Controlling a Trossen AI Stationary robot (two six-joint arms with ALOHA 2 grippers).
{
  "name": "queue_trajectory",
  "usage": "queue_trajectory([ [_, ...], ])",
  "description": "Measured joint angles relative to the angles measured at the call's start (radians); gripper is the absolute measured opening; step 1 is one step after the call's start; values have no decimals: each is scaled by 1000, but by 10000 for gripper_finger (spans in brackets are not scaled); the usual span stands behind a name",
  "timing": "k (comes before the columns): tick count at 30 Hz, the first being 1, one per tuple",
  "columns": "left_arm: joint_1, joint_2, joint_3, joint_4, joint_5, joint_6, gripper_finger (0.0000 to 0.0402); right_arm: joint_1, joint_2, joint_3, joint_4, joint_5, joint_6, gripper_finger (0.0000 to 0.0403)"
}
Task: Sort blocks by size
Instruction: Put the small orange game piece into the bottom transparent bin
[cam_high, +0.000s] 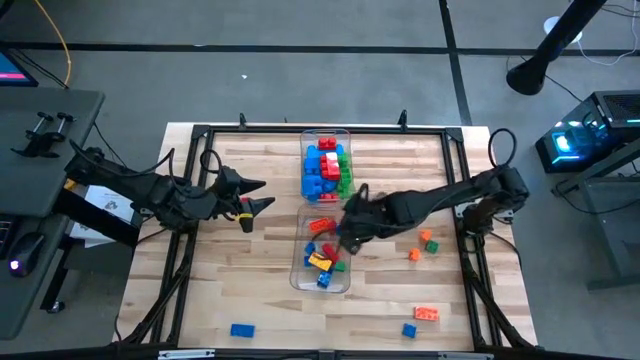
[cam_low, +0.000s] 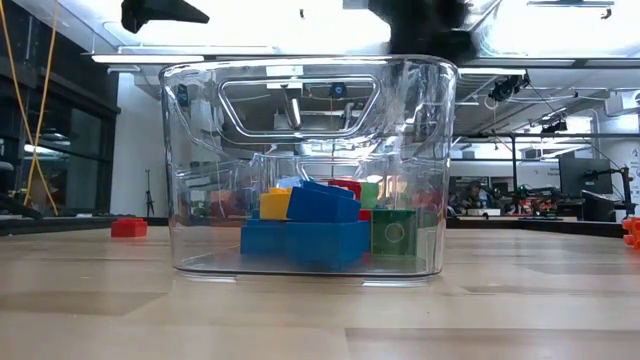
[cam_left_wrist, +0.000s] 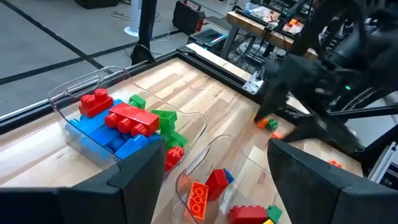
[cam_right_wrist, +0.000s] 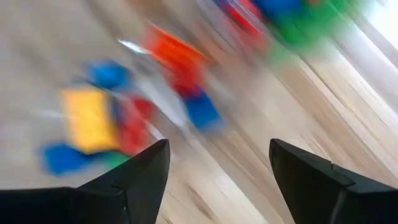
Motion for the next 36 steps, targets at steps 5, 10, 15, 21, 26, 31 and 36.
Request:
queue_trajectory([
  [5, 0, 0, 0, -1, 2, 0, 266, 75, -30, -94, -269, -63, 292, 271],
  [10, 0, 0, 0, -1, 2, 0, 266, 221, -128, -322, -233, -194, 668, 272],
  [15, 0, 0, 0, 0, 2, -1, 266, 325, -245, -534, -138, -281, 1070, 272],
  [21, 0, 0, 0, -1, 2, -1, 266, 299, -273, -644, 34, -273, 1101, 272],
  [26, 0, 0, 0, -1, 2, -3, 266, 252, -223, -691, 63, -282, 1057, 272],
  [31, 0, 0, 0, 0, 2, -3, 266, 216, -209, -744, 137, -273, 1061, 272],
  [36, 0, 0, 0, -1, 2, -4, 266, 209, -212, -806, 273, -287, 1088, 265],
])
